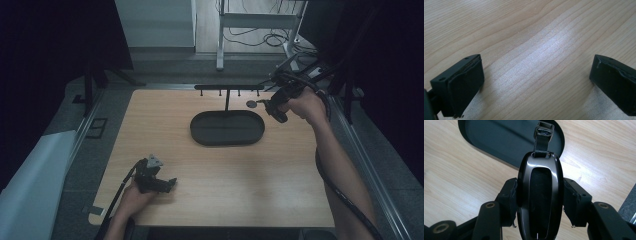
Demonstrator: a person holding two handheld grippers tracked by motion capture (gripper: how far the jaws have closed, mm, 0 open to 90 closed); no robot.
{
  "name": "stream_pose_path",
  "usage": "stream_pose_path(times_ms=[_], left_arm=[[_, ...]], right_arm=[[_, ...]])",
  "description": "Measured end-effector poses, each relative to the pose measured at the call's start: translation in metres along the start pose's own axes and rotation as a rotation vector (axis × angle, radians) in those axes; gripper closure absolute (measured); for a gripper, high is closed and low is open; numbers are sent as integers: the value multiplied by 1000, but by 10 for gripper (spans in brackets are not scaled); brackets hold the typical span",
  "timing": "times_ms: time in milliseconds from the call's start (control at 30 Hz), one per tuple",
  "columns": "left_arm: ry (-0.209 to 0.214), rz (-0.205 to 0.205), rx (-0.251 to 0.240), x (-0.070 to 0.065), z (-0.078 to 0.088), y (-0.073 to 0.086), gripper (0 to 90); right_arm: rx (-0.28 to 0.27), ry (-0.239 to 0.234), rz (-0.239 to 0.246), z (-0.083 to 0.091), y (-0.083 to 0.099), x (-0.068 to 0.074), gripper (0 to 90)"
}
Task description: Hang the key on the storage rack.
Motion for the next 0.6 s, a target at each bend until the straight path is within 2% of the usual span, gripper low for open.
stream_pose_path(times_ms=[533, 600], left_arm=[[0, 0, 0, 0, 0, 0, 0], [0, 0, 0, 0, 0, 0, 0]], right_arm=[[-29, 17, -30, 3, -24, -8, 490], [-39, 30, -42, 2, -28, -11, 489]])
Point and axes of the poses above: each handheld gripper's, and its own axes: z roughly backward along the jaws, y roughly out of its underside, x roughly to its left, the point moved 7 cm from there along -z, roughly forward along the jaws, and after that the axes turned 13 degrees about z, right-handed, at the moved point
